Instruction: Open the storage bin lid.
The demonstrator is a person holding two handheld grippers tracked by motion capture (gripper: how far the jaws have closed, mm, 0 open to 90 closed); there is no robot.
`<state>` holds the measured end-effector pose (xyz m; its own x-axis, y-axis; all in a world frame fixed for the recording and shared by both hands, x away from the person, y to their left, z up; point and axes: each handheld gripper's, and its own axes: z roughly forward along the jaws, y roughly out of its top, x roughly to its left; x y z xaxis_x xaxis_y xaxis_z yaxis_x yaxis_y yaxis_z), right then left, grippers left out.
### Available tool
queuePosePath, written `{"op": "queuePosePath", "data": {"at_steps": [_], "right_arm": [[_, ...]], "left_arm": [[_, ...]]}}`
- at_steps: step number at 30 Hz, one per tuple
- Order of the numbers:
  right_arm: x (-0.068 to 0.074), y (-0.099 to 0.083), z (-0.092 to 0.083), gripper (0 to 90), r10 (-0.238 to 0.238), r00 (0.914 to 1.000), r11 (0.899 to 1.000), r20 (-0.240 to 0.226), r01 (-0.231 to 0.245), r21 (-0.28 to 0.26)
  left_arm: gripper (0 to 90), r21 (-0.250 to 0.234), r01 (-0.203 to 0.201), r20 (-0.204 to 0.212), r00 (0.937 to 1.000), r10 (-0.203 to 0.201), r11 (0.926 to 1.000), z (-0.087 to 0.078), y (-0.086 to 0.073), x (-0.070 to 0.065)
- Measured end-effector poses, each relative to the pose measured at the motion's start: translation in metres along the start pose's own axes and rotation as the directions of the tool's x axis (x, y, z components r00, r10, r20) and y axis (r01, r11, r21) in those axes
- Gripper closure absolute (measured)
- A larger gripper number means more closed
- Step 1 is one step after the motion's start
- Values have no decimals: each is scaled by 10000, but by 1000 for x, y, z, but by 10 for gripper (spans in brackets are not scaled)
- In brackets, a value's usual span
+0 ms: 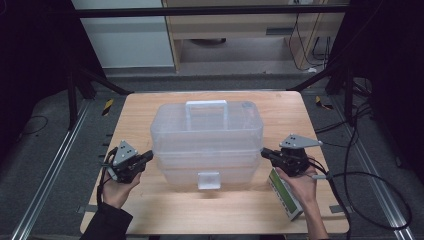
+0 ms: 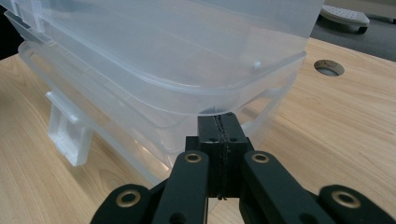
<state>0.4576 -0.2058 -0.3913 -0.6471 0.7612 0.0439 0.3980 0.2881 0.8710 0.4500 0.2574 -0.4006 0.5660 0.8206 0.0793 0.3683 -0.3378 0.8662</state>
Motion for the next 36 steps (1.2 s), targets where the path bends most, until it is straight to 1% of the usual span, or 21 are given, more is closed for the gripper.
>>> {"op": "queuePosePath", "data": {"at_steps": [4, 6, 11, 14, 17, 22, 27, 30, 34, 36], "right_arm": [[0, 0, 1, 900, 1, 10000, 10000, -7, -1, 24], [0, 0, 1, 900, 5, 10000, 10000, -1, -5, -8], [-1, 1, 0, 900, 69, 10000, 9999, -33, -69, -104], [-3, 3, 0, 900, 197, 9998, 9994, -71, -199, -299], [-4, 5, -1, 900, 225, 9997, 9990, -42, -226, -392], [-4, 10, -2, 900, 147, 9999, 9989, 32, -145, -441], [-6, 15, -3, 900, 144, 9999, 9984, 12, -144, -539], [-7, 18, -2, 900, 130, 9999, 9981, -64, -133, -594], [-11, 21, -2, 900, 329, 9991, 9961, -255, -349, -809], [-12, 21, -3, 900, 303, 9993, 9960, -233, -321, -831]], "left_arm": [[893, -217, -12, 199, 9998, 17, 9998, -1, 5, -4], [893, -225, -66, 211, 9998, 70, 9997, -1, 6, -5], [894, -312, -21, 212, 9998, 27, 9995, -2, 7, -5], [894, -326, -46, 151, 9999, 51, 9995, -1, 11, -5], [894, -342, -123, 94, 9999, 127, 9993, -1, 15, -5], [894, -348, -156, 88, 9998, 159, 9993, 3, 21, -6], [894, -483, -88, 70, 9999, 92, 9988, 2, 26, -4], [894, -485, -78, 68, 9999, 81, 9988, 2, 30, -1], [894, -576, 79, 32, 10000, -77, 9983, 2, 33, 0], [894, -614, 141, 27, 9999, -140, 9980, 2, 33, 0]]}}
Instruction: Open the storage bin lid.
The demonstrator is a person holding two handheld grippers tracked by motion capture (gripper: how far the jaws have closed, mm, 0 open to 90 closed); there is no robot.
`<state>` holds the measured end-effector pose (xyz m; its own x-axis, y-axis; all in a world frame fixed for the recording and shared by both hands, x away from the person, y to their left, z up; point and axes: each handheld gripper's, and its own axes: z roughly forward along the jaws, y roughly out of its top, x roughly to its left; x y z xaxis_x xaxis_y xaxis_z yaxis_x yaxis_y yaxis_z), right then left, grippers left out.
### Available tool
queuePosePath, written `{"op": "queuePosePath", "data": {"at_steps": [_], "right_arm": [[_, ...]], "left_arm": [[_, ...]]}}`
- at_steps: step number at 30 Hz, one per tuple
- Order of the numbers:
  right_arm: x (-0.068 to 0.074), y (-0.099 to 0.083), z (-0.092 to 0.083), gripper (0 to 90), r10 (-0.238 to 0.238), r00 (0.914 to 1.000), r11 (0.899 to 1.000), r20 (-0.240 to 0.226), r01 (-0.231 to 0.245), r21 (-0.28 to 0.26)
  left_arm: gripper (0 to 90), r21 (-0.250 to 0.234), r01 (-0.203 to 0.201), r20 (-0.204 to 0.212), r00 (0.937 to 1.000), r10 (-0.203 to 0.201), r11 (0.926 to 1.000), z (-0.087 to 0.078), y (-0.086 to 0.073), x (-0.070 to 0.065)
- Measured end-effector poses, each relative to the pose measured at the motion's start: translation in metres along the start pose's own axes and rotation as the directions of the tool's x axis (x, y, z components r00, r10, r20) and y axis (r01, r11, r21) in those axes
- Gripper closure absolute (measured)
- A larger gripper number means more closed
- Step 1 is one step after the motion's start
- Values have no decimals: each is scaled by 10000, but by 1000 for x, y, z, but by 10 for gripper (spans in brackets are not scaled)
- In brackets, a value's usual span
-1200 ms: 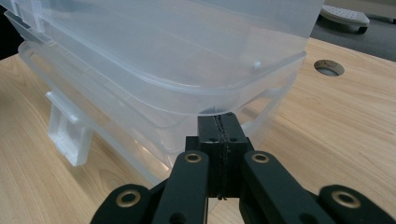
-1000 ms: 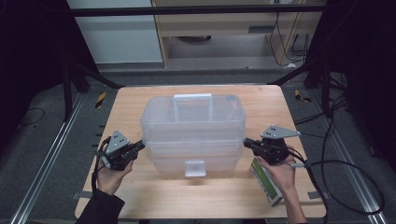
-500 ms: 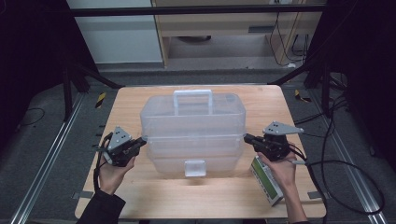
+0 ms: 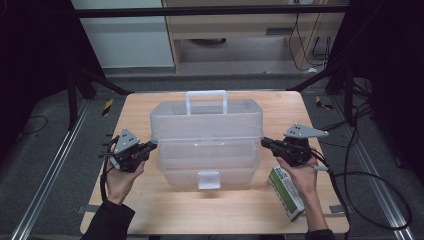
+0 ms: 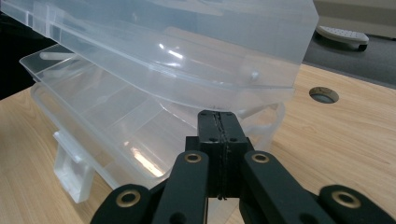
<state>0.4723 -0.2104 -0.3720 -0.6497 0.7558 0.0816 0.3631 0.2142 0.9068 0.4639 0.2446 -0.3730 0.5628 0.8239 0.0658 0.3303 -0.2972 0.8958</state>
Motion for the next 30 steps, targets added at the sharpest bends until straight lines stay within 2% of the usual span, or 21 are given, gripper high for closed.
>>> {"op": "queuePosePath", "data": {"at_steps": [9, 14, 17, 22, 26, 30], "right_arm": [[0, -1, -1, 900, -85, 10000, 9999, 38, 85, -55], [0, -1, -1, 900, -83, 9999, 10000, 64, 83, 16], [0, -1, -1, 900, -117, 9999, 9999, 75, 116, 54], [1, -2, 0, 900, -160, 9998, 9998, 71, 159, 83], [1, -2, 0, 900, -173, 9998, 9998, 54, 172, 114], [1, -2, 0, 900, -158, 9999, 9997, 41, 157, 159]], "left_arm": [[891, -76, 1, -83, 10000, -2, 10000, 2, -2, -1], [856, -3, -84, -280, 9996, 84, 10000, 1, -5, -2], [794, 209, -166, -600, 9980, 178, 9996, 0, -7, -2], [669, 138, -200, -974, 9950, 213, 9997, 0, -11, 0], [579, 11, -138, -1026, 9946, 139, 9999, 3, -11, 0], [551, -117, -93, -969, 9953, 81, 9999, 8, -8, -1]]}}
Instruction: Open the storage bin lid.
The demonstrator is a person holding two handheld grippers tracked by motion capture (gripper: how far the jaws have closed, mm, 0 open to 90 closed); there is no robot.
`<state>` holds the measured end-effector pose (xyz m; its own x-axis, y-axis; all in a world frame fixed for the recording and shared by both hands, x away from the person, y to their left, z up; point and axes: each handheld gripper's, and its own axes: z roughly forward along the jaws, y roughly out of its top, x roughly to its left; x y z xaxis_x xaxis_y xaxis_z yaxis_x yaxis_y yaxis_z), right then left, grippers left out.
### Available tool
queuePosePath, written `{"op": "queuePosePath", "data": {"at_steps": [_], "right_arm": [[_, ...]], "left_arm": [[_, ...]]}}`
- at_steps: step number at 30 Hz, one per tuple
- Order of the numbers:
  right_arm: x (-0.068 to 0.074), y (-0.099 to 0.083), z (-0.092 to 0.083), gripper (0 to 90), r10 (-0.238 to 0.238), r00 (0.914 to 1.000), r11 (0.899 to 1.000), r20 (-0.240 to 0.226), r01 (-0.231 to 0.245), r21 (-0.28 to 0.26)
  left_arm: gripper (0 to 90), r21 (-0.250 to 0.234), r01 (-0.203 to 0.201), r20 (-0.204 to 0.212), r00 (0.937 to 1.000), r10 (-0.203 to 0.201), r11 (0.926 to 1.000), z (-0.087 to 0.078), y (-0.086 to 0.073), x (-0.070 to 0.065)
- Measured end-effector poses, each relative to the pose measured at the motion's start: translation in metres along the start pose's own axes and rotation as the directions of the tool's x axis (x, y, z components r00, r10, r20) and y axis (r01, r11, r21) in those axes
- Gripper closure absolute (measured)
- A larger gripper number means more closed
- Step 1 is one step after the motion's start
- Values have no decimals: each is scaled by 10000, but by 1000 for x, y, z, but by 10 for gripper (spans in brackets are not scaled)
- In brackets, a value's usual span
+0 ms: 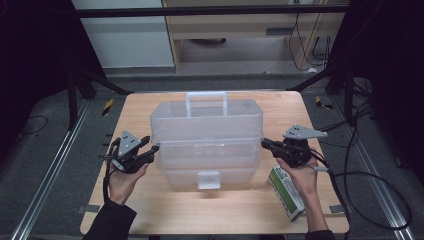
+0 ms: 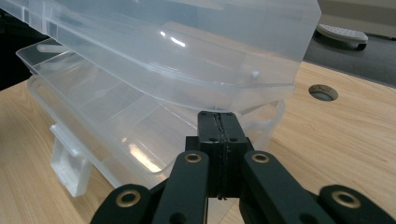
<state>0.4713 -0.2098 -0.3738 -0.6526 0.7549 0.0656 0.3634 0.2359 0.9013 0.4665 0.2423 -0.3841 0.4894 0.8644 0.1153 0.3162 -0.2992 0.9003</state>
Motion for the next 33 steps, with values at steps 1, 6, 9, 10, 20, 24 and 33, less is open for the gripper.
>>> {"op": "queuePosePath", "data": {"at_steps": [1, 6, 9, 10, 20, 24, 33], "right_arm": [[0, 0, 0, 900, 8, 10000, 10000, -9, -8, 10], [0, -1, 1, 900, -31, 10000, 10000, -23, 31, 42], [1, -1, 3, 900, -21, 10000, 10000, -29, 22, 87], [1, -1, 3, 900, -50, 10000, 10000, -33, 51, 67], [1, -1, 4, 890, -46, 10000, 10000, -30, 46, 73], [-1, -4, 3, 857, 31, 10000, 9999, 58, -31, 120], [-3, -15, 10, 711, 115, 9987, 9942, 487, -166, 1059]], "left_arm": [[547, 2, 13, -19, 10000, -13, 10000, 1, 1, 0], [571, -142, 196, -16, 9998, -197, 9997, 7, 2, 2], [591, -317, 290, 39, 9996, -289, 9991, 7, 3, 4], [598, -316, 255, 52, 9997, -254, 9992, 8, 3, 4], [677, -390, 74, -81, 9999, -77, 9992, 7, 4, 3], [687, -364, 77, -118, 9999, -82, 9993, 7, 4, 3], [690, -342, 58, -142, 9999, -63, 9994, 6, 5, 2]]}}
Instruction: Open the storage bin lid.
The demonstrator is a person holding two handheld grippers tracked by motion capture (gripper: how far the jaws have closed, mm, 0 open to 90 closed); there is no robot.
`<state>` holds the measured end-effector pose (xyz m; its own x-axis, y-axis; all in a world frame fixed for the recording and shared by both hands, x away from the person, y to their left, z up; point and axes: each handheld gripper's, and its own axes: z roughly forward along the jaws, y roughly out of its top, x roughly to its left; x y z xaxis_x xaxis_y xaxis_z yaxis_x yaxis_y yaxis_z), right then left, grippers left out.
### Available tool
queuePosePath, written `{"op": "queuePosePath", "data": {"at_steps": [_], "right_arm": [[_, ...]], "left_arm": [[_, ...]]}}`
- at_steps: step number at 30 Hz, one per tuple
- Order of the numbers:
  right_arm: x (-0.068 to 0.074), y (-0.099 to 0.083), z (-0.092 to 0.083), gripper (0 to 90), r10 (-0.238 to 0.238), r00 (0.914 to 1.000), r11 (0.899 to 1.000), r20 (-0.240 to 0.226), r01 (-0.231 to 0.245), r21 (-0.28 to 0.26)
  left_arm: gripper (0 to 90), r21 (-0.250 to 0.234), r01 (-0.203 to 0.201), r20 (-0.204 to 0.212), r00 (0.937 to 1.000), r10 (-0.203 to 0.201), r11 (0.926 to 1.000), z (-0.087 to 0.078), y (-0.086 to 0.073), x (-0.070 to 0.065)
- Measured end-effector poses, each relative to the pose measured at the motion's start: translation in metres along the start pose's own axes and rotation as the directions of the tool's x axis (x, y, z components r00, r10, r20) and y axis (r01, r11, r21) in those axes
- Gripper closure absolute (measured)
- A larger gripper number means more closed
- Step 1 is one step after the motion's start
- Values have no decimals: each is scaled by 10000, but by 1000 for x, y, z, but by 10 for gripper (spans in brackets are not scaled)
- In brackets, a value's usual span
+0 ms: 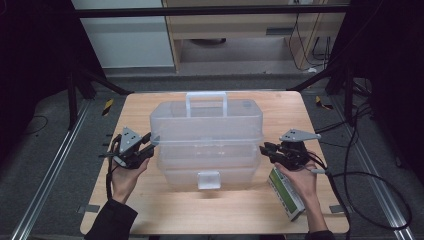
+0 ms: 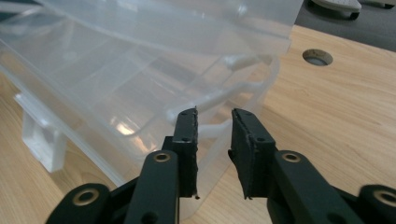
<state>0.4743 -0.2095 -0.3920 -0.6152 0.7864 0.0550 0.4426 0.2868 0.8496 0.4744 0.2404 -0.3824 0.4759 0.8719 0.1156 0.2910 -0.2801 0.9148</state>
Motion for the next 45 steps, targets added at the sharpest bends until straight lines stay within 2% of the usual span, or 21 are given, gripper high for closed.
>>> {"op": "queuePosePath", "data": {"at_steps": [2, 11, 18, 22, 28, 37, 45], "right_arm": [[2, -2, 4, 702, -42, 10000, 9996, 34, 41, 281], [0, -11, 10, 721, 225, 9997, 9982, -131, -218, 567], [4, -13, 20, 744, -17, 9999, 9954, -166, 32, 961], [5, -13, 20, 777, 36, 9996, 9954, -292, -8, 962], [4, -13, 20, 780, 171, 9995, 9946, -283, -141, 1024], [4, -13, 20, 783, 345, 9990, 9936, -284, -312, 1084], [4, -12, 20, 785, 373, 9990, 9932, -255, -343, 1109]], "left_arm": [[689, 0, 6, 4, 10000, -6, 10000, 0, 0, 0], [690, -31, 61, -3, 10000, -61, 10000, 0, 1, 0], [688, -105, 81, -36, 10000, -82, 9999, 0, 3, 0], [684, -139, -1, -54, 10000, 1, 9999, -1, 6, 1], [689, -251, 37, -101, 9999, -40, 9997, 0, 12, 3], [700, -482, 212, -195, 9996, -222, 9986, 4, 27, 9], [704, -559, 121, -375, 9992, -142, 9984, 8, 42, 13]]}}
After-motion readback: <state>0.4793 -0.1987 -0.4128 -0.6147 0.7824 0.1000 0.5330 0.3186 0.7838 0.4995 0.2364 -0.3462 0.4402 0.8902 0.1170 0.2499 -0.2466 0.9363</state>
